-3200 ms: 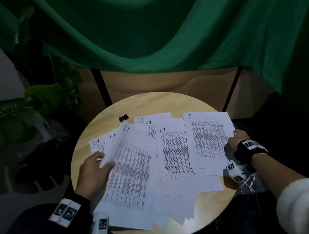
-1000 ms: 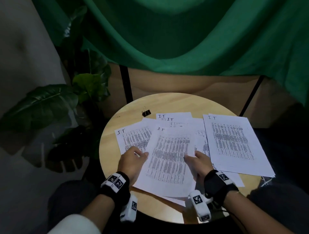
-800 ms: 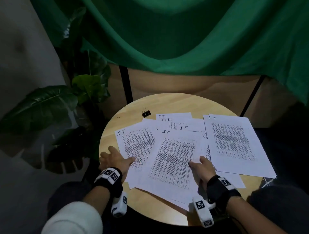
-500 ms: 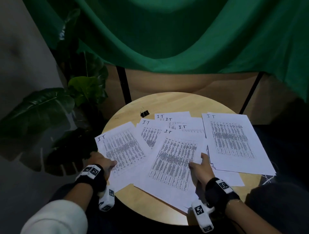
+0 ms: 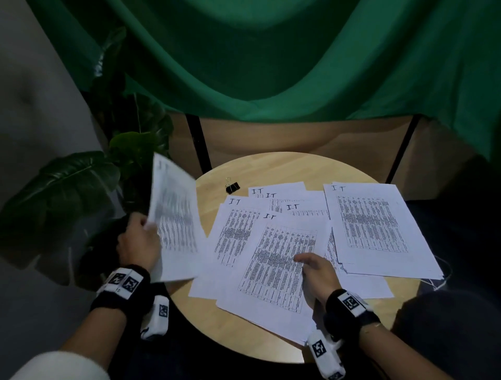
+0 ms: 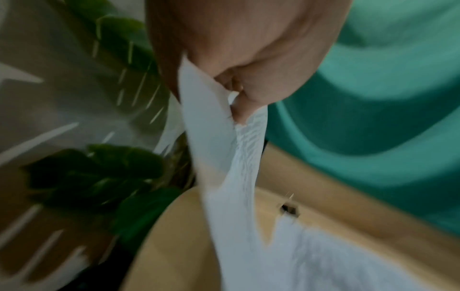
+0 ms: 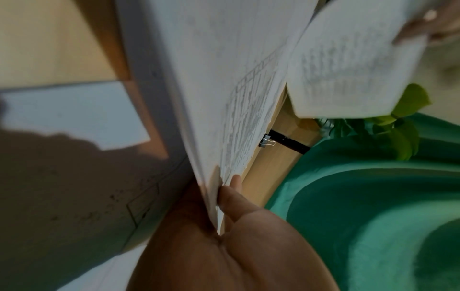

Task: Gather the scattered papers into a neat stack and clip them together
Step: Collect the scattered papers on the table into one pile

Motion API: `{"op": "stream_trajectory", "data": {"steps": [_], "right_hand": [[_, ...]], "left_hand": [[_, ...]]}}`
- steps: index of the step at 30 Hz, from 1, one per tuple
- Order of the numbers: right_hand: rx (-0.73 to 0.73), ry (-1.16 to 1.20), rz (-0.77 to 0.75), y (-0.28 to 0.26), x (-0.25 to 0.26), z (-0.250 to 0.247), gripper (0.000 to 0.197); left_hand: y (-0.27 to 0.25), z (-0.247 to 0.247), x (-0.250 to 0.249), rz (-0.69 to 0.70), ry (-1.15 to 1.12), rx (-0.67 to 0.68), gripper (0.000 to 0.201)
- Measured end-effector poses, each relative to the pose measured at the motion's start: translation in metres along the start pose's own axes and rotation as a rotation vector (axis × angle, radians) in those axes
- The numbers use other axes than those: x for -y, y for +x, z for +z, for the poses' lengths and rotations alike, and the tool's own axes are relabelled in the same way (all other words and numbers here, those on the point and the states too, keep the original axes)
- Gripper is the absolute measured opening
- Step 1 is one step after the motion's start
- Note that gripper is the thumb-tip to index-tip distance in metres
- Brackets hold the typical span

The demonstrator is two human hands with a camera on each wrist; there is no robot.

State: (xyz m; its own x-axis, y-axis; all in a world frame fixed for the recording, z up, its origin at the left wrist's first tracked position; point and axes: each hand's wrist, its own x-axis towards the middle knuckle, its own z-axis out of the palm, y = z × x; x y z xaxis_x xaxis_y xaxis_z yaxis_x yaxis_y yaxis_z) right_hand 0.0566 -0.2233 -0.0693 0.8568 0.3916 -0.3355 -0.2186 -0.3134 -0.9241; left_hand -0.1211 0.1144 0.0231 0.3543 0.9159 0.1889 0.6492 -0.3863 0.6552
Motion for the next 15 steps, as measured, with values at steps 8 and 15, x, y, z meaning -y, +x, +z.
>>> {"op": "stream_trajectory", "data": {"steps": [8, 15], "right_hand": [[0.041, 0.458, 0.111, -0.012, 0.027, 0.001, 0.038], [0.209, 0.414, 0.161, -0.017, 0.053, -0.027, 0.086]], "left_hand": [[-0.026, -0.014, -0.057, 0.013, -0.812, 0.211, 0.013], [-0.096, 0.084, -0.033, 0.189, -0.425, 0.520, 0.015]]}}
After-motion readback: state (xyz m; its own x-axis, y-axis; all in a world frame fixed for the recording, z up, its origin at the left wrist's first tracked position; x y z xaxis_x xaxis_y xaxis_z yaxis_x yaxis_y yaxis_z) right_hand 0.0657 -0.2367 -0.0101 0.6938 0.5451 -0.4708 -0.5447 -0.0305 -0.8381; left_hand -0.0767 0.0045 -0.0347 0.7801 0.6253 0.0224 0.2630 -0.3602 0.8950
